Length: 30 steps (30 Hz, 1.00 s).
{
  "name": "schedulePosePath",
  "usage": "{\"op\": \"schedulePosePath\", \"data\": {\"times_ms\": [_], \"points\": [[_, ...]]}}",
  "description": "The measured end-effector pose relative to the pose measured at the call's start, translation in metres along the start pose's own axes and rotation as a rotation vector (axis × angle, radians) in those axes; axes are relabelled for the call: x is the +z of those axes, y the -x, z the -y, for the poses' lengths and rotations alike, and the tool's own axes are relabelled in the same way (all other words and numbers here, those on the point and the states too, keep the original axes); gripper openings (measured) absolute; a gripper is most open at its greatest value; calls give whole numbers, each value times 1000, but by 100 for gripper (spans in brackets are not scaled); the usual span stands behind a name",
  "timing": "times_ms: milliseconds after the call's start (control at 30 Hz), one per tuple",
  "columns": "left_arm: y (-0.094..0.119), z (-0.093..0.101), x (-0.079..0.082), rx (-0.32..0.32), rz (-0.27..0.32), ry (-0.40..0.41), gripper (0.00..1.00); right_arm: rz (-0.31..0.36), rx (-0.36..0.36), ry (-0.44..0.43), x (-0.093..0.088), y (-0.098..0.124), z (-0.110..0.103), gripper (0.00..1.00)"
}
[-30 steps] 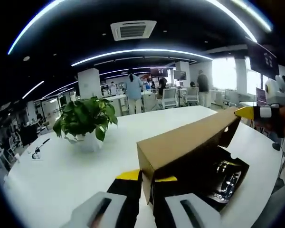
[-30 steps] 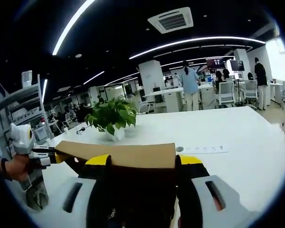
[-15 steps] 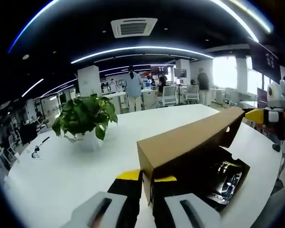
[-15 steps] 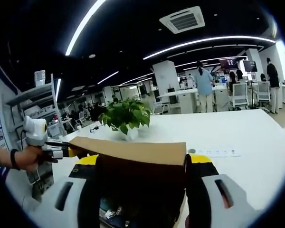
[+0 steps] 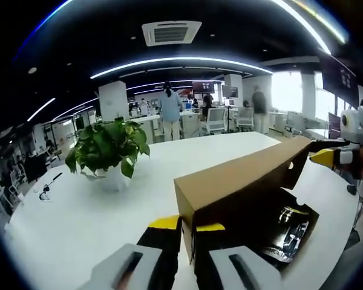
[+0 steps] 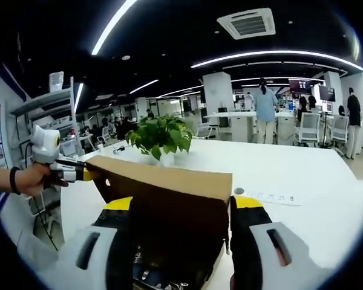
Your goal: Operate the shoe box by opening the lid, removing the specified soft item, and placing it in the target area until the item is outside and the box remains undamaged.
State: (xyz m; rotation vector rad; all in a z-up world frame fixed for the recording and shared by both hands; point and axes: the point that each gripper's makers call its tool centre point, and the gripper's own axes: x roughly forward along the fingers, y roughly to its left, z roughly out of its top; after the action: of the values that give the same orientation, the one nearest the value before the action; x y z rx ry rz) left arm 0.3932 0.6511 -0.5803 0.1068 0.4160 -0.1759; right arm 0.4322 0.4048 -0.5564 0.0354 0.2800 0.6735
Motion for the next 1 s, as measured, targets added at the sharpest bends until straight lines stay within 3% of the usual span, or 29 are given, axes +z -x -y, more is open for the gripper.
{"op": "schedulePosePath", "data": {"times_ms": [100,300,700,1000], "points": [[-1,0,0,-2,4,3,6,8,-74,-50,1,-3,19,36],[-2,-1,2,-2,14,12,6,13,-122,-93,2,-4,34,15],[-9,-5,5,-4,26,13,6,39,-169,-130,4,-11,47,4],[-15,-7,8,-7,34,10,6,55,-166,-152,7,-21,52,3]]}}
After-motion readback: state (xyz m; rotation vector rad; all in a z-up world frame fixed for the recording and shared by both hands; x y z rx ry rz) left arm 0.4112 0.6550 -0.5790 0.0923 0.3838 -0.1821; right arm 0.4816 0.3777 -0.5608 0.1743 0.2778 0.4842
